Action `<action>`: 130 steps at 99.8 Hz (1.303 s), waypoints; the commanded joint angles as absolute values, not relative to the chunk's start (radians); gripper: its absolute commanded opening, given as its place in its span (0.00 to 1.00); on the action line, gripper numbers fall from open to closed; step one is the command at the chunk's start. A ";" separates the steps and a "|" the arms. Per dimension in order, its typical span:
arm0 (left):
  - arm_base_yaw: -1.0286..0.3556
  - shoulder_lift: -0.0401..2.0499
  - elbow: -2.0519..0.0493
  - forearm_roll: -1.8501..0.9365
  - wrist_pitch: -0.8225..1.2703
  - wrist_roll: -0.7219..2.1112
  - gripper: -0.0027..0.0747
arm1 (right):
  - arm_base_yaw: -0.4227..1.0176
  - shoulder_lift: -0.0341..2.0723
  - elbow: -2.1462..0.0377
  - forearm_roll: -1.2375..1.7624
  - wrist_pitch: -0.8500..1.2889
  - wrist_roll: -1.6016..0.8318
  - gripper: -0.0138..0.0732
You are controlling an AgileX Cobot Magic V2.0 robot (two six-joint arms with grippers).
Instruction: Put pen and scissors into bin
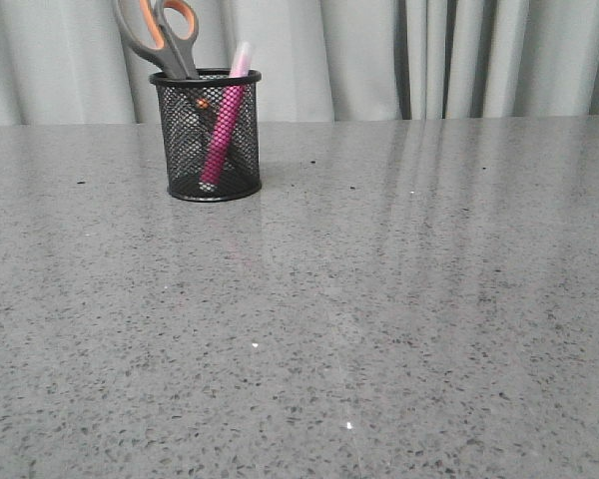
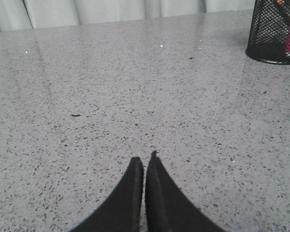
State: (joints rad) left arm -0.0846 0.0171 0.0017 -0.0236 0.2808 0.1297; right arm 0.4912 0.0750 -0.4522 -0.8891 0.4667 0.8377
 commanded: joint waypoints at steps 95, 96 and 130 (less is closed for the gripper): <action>-0.082 0.033 0.045 -0.024 0.214 0.118 0.01 | 0.148 0.088 -0.148 -0.172 0.263 0.000 0.10; -0.082 0.033 0.045 -0.024 0.214 0.118 0.01 | 0.141 0.088 -0.141 -0.162 0.236 -0.013 0.10; -0.082 0.033 0.045 -0.024 0.216 0.118 0.01 | 0.038 -0.034 0.024 -0.046 0.188 -0.083 0.10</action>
